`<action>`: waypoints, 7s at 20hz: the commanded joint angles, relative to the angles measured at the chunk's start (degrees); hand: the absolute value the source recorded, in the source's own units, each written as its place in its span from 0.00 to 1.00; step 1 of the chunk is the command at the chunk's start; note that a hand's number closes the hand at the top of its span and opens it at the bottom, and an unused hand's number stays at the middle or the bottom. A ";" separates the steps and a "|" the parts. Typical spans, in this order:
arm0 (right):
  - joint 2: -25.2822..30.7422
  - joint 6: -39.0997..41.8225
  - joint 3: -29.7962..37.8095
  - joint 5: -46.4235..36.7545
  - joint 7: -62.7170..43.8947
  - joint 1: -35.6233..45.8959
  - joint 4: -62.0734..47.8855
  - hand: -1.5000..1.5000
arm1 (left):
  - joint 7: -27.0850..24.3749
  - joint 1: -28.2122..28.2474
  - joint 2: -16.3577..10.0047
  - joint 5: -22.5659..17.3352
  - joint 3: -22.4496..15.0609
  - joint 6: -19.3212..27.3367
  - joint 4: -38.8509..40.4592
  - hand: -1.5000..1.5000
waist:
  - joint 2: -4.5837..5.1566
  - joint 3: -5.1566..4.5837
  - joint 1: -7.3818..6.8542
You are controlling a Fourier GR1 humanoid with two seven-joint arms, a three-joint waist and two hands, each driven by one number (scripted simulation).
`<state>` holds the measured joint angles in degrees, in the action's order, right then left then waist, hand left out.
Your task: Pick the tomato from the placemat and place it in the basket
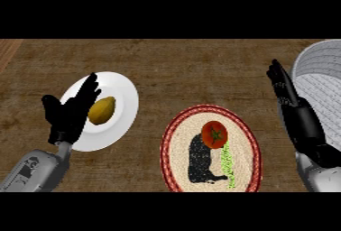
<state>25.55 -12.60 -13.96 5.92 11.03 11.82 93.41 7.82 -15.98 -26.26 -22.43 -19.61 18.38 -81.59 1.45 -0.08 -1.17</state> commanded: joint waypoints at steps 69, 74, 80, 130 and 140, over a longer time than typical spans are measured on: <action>-11.68 35.53 1.08 -38.05 -10.19 3.92 13.28 0.00 | 2.98 3.52 -1.16 4.69 16.03 -12.47 3.11 0.50 | -1.32 0.10 0.43; -12.34 34.40 1.08 -42.49 -5.39 4.41 6.36 0.00 | 4.07 6.36 2.52 7.87 16.57 -10.77 -0.65 0.50 | -1.47 0.09 0.88; -14.52 30.31 -2.77 -49.81 -3.34 5.80 -4.78 0.00 | 3.00 6.87 1.64 7.66 18.72 -13.87 -0.53 0.50 | -1.45 0.09 0.63; -23.32 21.40 1.50 -71.28 -0.15 6.27 -20.84 1.00 | 5.02 4.10 9.39 17.15 28.26 -21.71 1.92 0.50 | -1.22 0.05 0.76; -25.50 7.91 22.02 -62.47 -45.38 14.12 -22.48 1.00 | 5.42 2.28 11.14 18.12 26.12 -20.75 0.45 0.50 | -0.08 0.22 -1.77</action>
<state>0.73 1.86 4.05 -58.90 -20.41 21.47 72.79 13.33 -12.40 -16.00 -4.55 7.67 -2.25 -80.93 0.82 -0.15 -0.92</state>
